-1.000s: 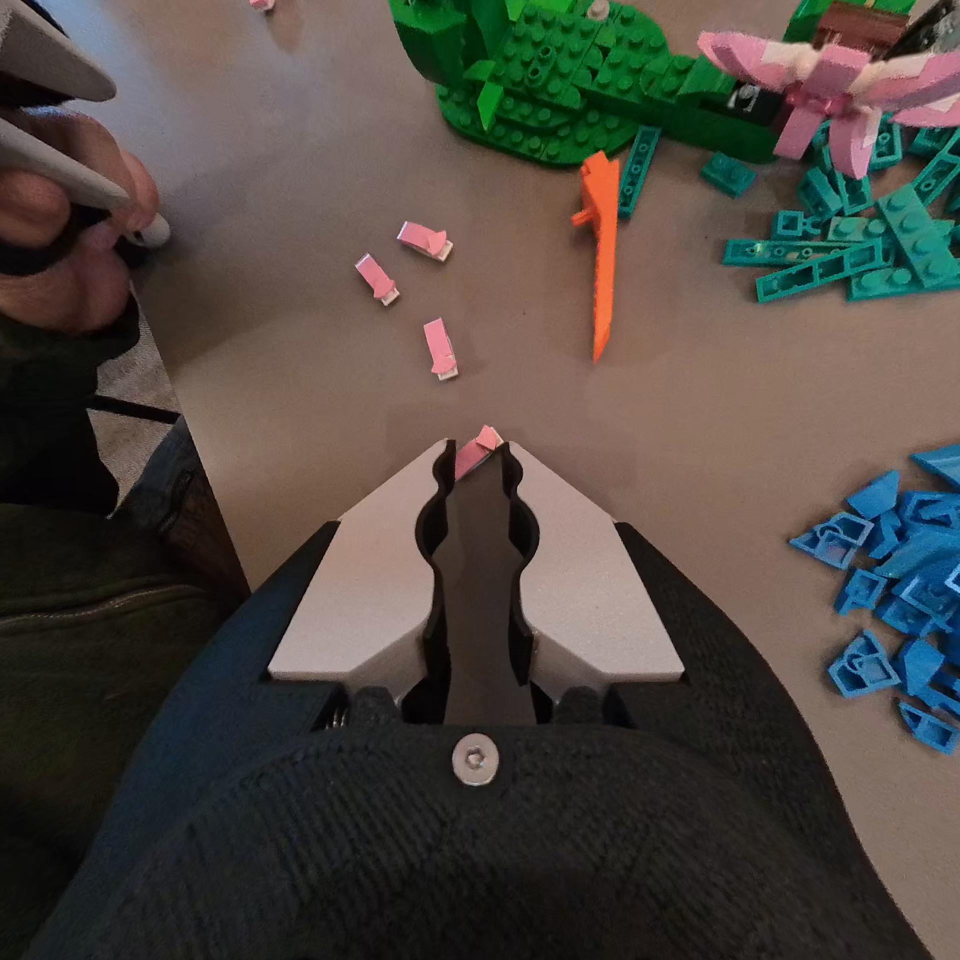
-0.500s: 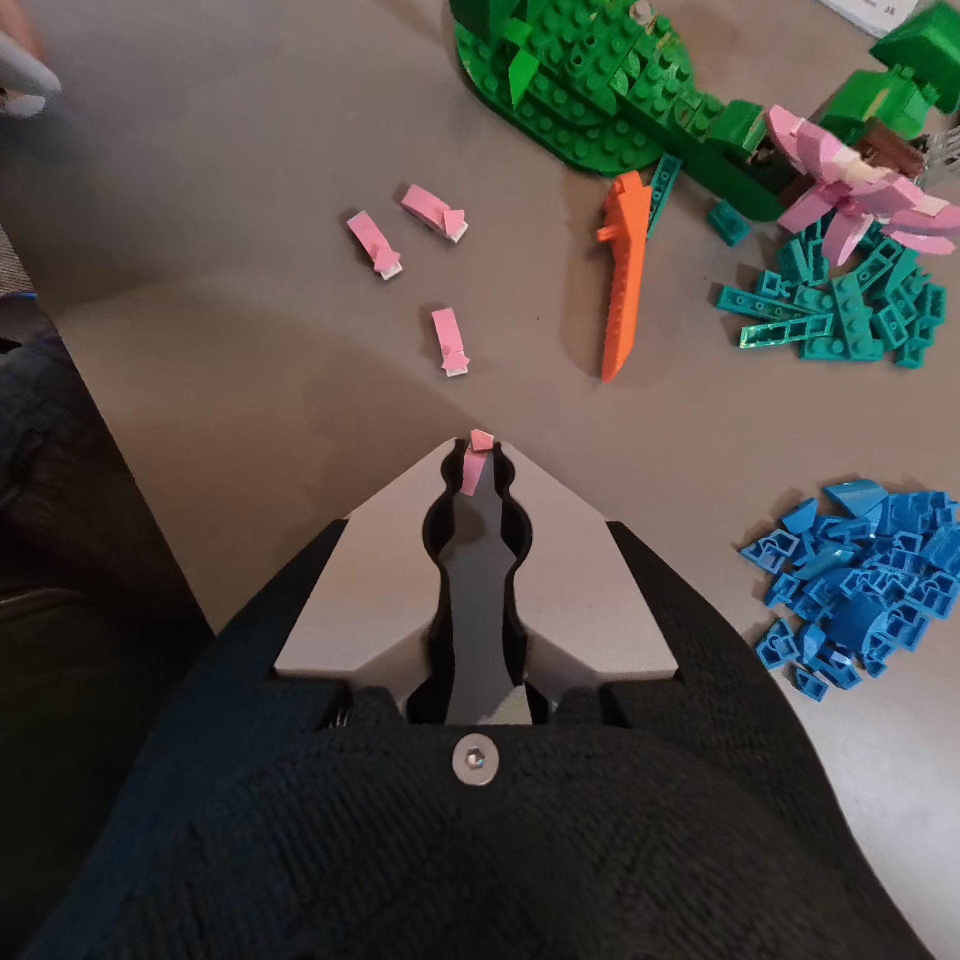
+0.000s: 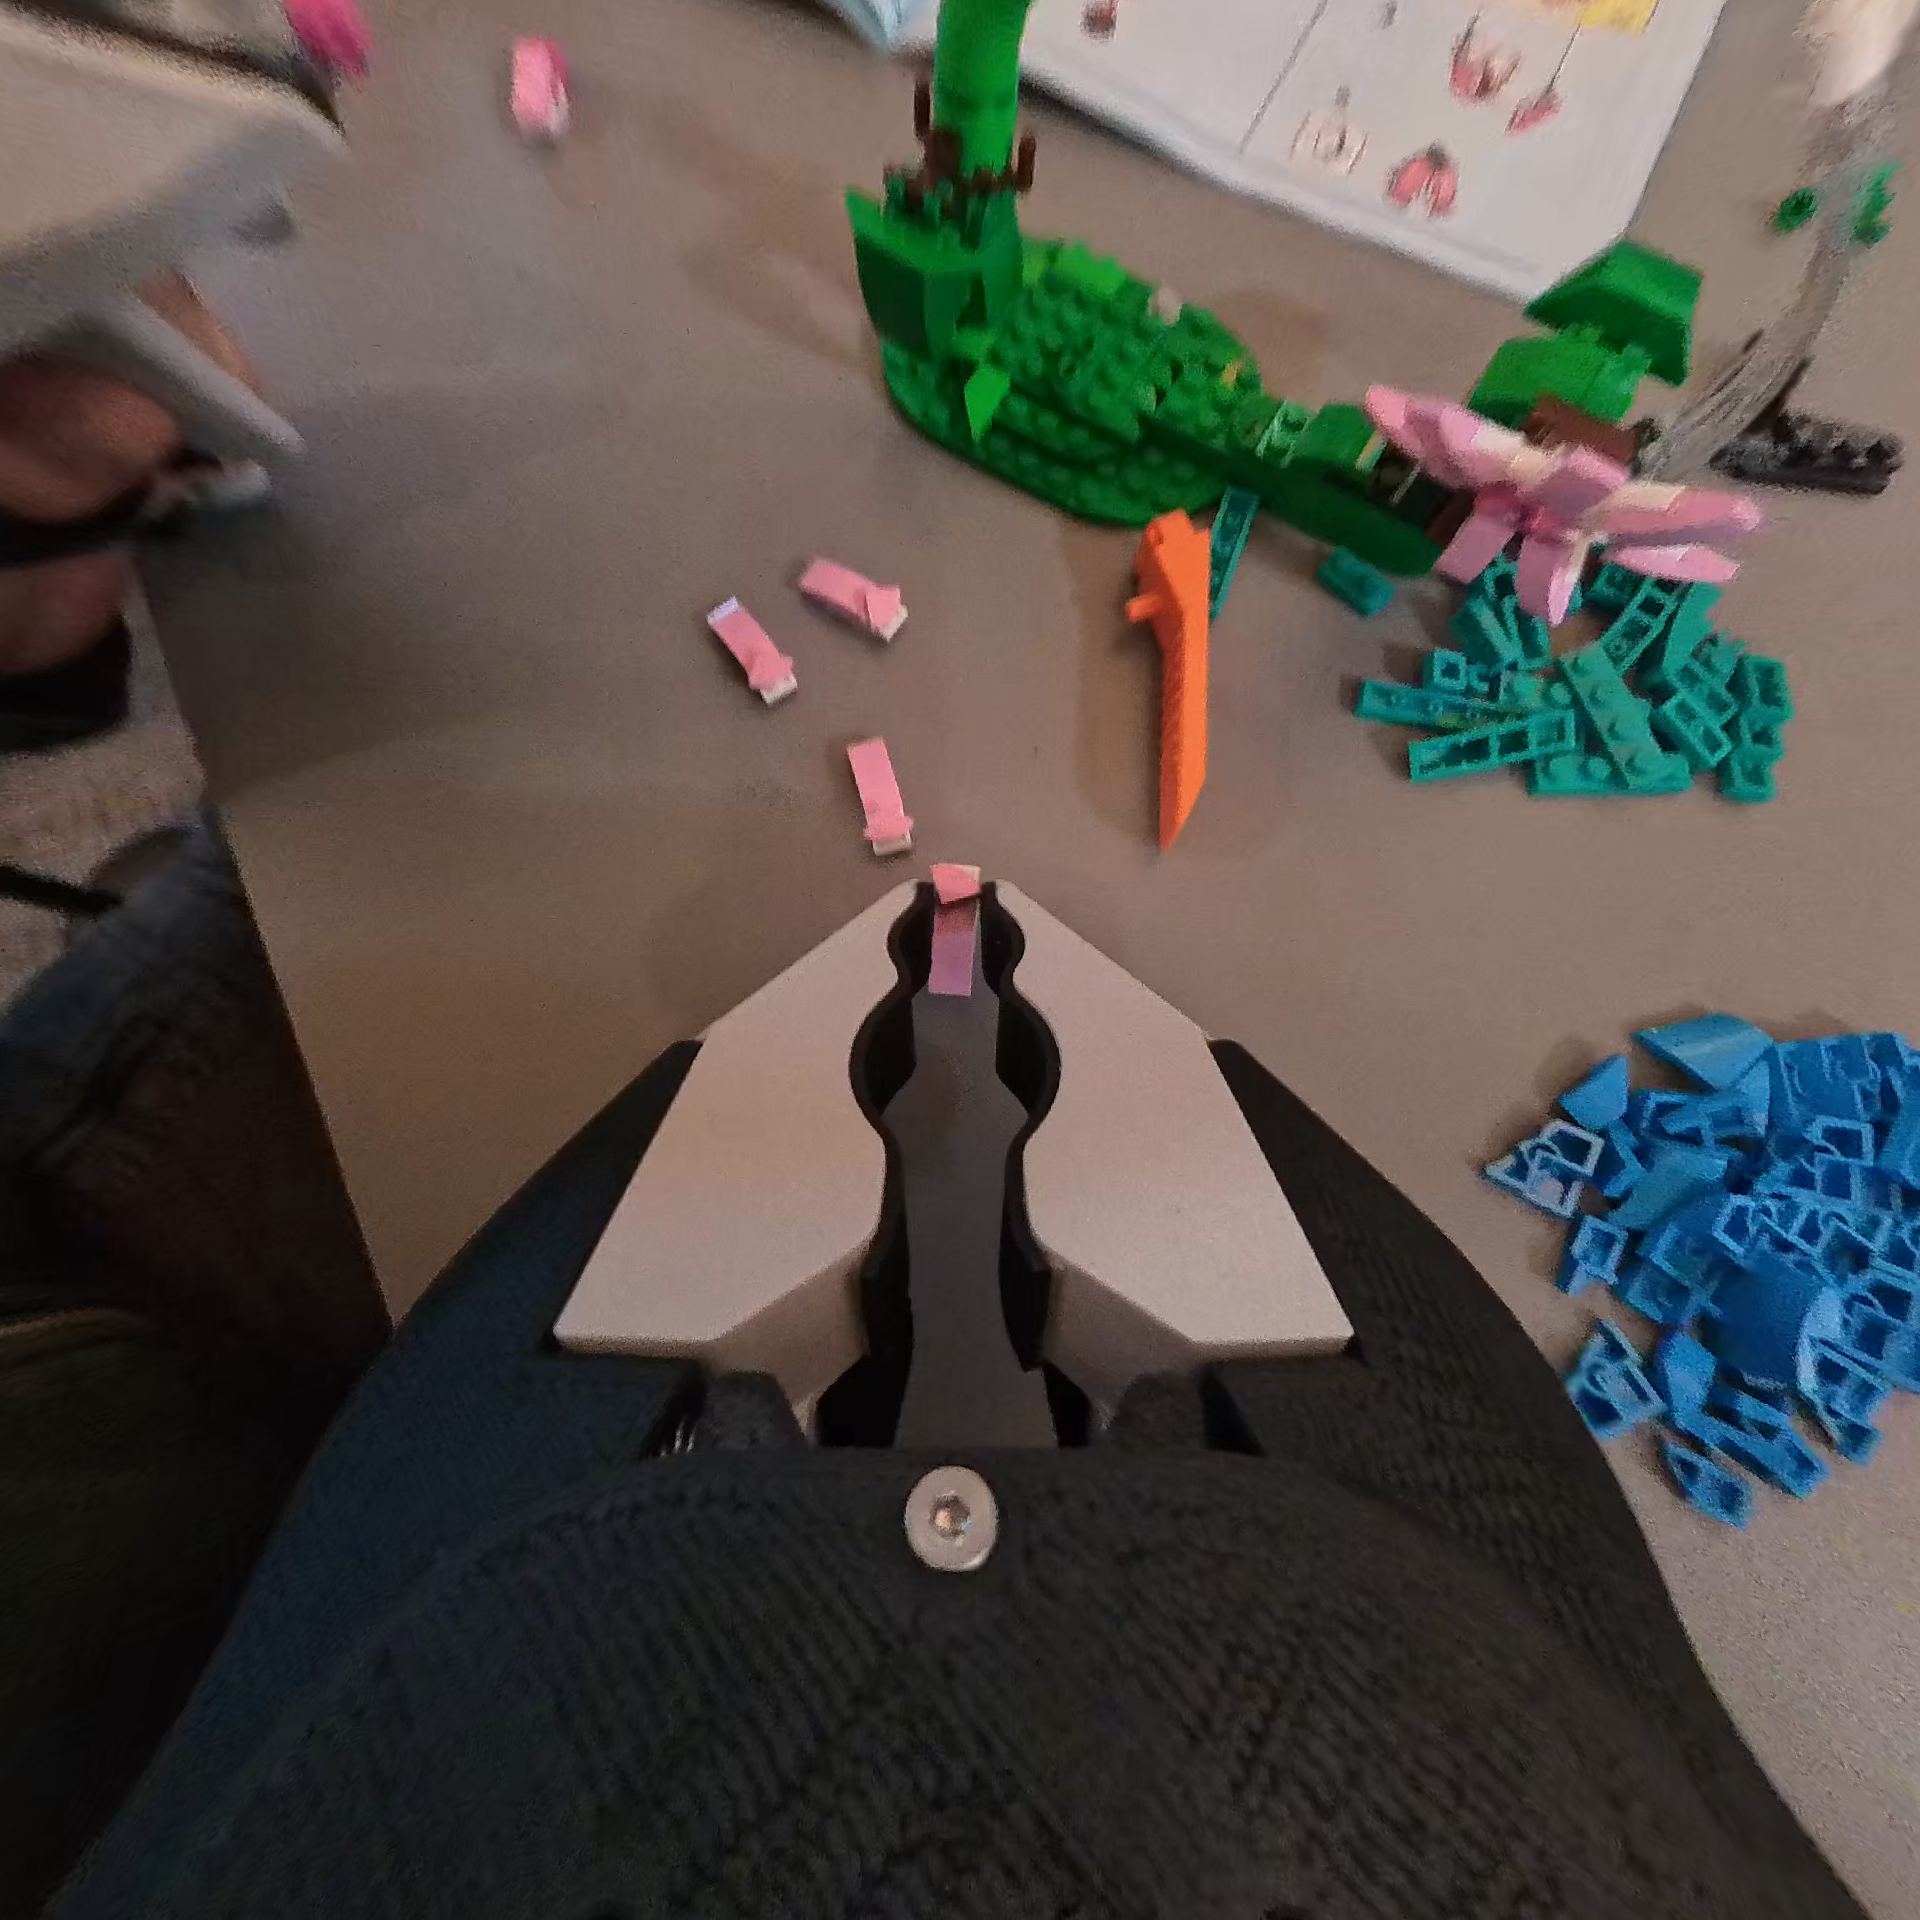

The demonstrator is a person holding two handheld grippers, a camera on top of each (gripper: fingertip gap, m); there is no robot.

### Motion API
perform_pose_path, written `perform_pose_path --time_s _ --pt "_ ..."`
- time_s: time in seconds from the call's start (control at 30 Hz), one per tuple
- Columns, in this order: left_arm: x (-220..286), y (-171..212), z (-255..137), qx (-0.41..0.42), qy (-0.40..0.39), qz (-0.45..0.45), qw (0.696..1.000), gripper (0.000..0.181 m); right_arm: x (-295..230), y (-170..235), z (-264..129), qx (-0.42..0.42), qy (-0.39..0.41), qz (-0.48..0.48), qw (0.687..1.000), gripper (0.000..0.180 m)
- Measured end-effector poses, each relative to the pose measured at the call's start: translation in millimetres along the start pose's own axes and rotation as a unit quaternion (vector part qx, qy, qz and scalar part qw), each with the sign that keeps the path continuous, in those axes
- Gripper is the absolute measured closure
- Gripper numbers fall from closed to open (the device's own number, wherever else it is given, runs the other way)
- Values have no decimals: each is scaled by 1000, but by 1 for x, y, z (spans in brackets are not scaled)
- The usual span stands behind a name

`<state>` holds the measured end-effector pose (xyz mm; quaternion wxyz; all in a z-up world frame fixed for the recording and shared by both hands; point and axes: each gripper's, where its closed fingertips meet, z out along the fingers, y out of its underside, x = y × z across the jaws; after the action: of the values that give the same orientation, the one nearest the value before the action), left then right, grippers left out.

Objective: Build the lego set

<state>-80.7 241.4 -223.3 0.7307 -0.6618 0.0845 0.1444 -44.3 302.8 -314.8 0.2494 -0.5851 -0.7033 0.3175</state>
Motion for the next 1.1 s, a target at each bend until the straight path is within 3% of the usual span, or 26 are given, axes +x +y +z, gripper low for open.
perform_pose_path --time_s 0.03,0.2,0.53,0.8,0.93,1.1 --pt "0 1 0 -3 -4 3 1000 171 -1 -7 -1 26 -7 11 1000 173" --pt "-1 6 3 -21 -23 34 999 171 -9 -42 -8 155 -49 69 984 173" --pt "3 19 19 -68 -52 152 985 171 -8 -78 -19 322 -141 230 908 173" --pt "2 15 34 -72 -46 243 966 171 10 -87 -31 398 -214 352 820 173" --pt "7 15 36 -68 -51 309 947 171 11 -87 -31 405 -270 428 762 173" --pt "9 12 35 -64 -63 341 936 171 2 -87 -28 390 -330 482 712 173"
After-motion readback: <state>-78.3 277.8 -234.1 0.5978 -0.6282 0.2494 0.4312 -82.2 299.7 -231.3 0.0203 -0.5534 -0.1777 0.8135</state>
